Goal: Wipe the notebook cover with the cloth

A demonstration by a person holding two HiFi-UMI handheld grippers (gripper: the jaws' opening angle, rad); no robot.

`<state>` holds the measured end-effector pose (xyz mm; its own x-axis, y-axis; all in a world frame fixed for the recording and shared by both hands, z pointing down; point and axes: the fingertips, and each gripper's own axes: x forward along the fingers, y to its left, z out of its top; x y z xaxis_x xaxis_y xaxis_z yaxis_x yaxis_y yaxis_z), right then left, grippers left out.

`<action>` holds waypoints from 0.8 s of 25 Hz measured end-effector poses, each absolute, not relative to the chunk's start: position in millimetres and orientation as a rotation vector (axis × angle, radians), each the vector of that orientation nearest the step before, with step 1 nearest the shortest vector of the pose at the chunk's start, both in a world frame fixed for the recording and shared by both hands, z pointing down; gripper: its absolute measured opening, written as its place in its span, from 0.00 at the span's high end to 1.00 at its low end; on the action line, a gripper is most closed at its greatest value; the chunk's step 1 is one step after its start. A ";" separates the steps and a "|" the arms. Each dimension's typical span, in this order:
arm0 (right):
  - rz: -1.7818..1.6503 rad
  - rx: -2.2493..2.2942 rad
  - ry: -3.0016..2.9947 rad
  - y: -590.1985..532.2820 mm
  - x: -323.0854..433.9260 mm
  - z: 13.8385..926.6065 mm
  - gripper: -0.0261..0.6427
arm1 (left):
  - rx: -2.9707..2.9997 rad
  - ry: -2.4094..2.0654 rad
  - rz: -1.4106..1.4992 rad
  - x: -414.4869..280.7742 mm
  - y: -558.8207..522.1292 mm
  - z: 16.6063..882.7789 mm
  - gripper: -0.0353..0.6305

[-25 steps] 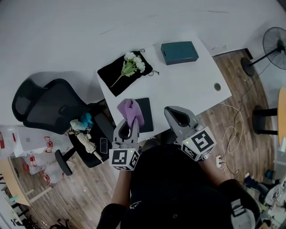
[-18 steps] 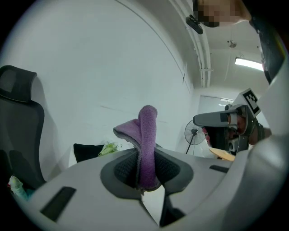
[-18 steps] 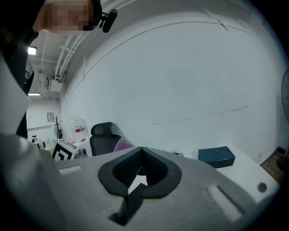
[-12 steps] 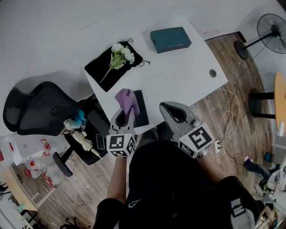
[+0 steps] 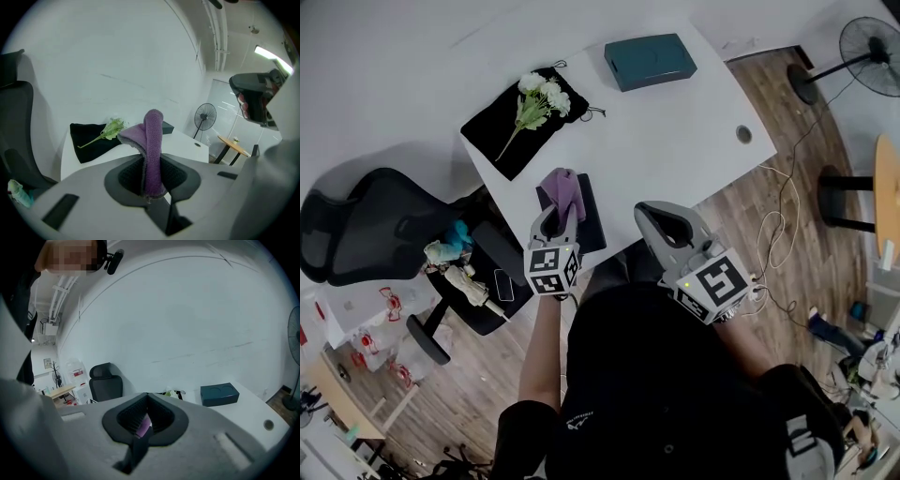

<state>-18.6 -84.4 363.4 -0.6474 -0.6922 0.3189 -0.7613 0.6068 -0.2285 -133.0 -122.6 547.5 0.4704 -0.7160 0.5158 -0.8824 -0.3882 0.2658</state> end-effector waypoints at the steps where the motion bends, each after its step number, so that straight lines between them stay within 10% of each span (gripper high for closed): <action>1: 0.515 1.208 -2.630 -84.7 -17.5 364.2 0.96 | 2.209 -1.318 0.452 -131.6 -124.4 553.8 0.83; 20: 0.551 1.266 -2.569 -105.5 -11.7 376.6 0.96 | 2.073 -1.214 0.564 -115.7 -160.2 627.3 0.83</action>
